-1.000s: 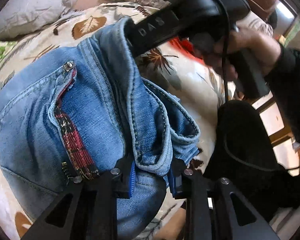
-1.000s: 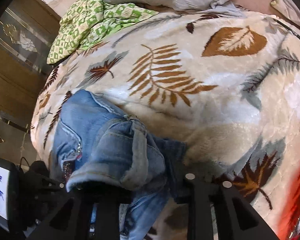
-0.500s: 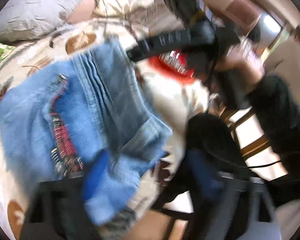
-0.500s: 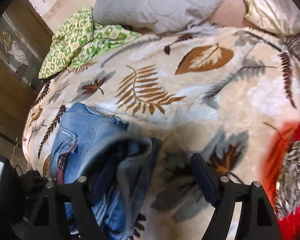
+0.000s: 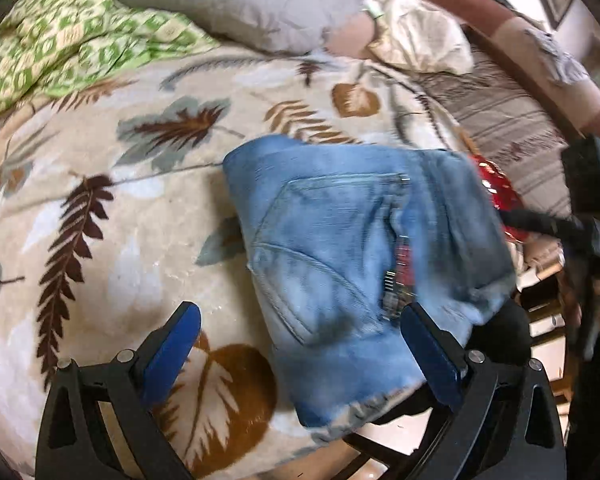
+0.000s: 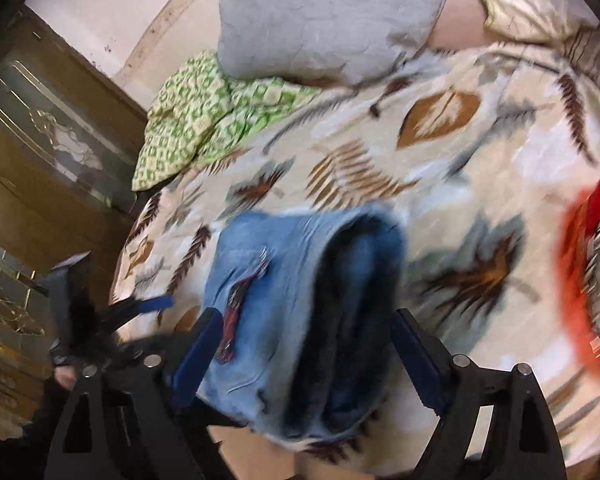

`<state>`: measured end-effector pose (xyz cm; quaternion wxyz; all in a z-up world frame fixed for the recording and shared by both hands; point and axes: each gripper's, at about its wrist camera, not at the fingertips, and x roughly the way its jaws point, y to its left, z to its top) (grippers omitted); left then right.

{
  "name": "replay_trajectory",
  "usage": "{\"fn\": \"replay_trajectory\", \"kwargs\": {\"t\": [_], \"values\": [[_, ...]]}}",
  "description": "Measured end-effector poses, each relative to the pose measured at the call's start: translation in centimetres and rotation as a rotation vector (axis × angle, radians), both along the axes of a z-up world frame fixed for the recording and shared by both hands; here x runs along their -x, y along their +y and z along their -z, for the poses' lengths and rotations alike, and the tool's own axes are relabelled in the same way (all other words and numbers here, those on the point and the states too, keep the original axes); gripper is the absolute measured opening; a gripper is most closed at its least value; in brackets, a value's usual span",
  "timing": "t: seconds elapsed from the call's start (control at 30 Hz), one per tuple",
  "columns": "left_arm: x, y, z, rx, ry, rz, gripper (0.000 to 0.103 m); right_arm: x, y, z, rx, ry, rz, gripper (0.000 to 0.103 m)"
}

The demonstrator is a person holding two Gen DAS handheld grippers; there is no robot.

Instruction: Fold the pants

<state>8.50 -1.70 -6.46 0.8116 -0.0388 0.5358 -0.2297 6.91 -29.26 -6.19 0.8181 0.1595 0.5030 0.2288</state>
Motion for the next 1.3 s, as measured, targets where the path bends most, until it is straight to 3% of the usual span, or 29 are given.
{"fn": "replay_trajectory", "kwargs": {"t": [0.13, 0.23, 0.3, 0.37, 0.4, 0.5, 0.6, 0.73, 0.9, 1.13, 1.3], "values": [[-0.5, -0.8, 1.9, 0.036, 0.054, 0.015, 0.100, 0.2, 1.0, 3.0, 0.051, 0.064, 0.027, 0.087], [-0.7, -1.5, 3.8, 0.039, 0.089, 0.023, 0.103, -0.1, 0.4, 6.2, -0.042, 0.170, 0.063, 0.087], [-1.1, -1.0, 4.4, 0.097, 0.123, 0.004, 0.103, -0.3, 0.3, 8.1, -0.043, 0.209, 0.080, 0.088], [-1.2, -0.6, 4.7, 0.122, 0.126, -0.007, 0.103, -0.3, 0.4, 9.2, -0.111, 0.246, 0.066, 0.088], [-1.0, -0.6, 4.6, 0.117, 0.119, -0.002, 0.103, -0.1, 0.7, 9.3, -0.137, 0.247, 0.052, 0.089], [-1.1, -0.6, 4.6, 0.126, 0.132, -0.017, 0.103, -0.2, 1.9, 9.2, -0.079, 0.220, 0.024, 0.092], [-1.3, -0.6, 4.7, 0.166, 0.148, -0.045, 0.103, -0.3, 1.8, 9.9, -0.139, 0.230, 0.065, 0.098], [-1.5, -1.9, 4.7, 0.235, 0.177, -0.021, 0.103, -0.3, 2.7, 9.4, -0.144, 0.210, 0.050, 0.098], [-1.1, -3.5, 4.9, 0.149, 0.125, 0.045, 0.103, -0.4, 3.4, 9.6, -0.139, 0.195, 0.039, 0.098], [-0.7, -1.5, 4.8, 0.230, 0.127, 0.063, 0.103, -0.6, 2.4, 10.3, -0.167, 0.176, 0.047, 0.096], [-0.2, -1.5, 4.8, 0.192, 0.097, 0.115, 0.103, -0.5, 1.2, 10.1, -0.158, 0.163, 0.056, 0.089]]}}
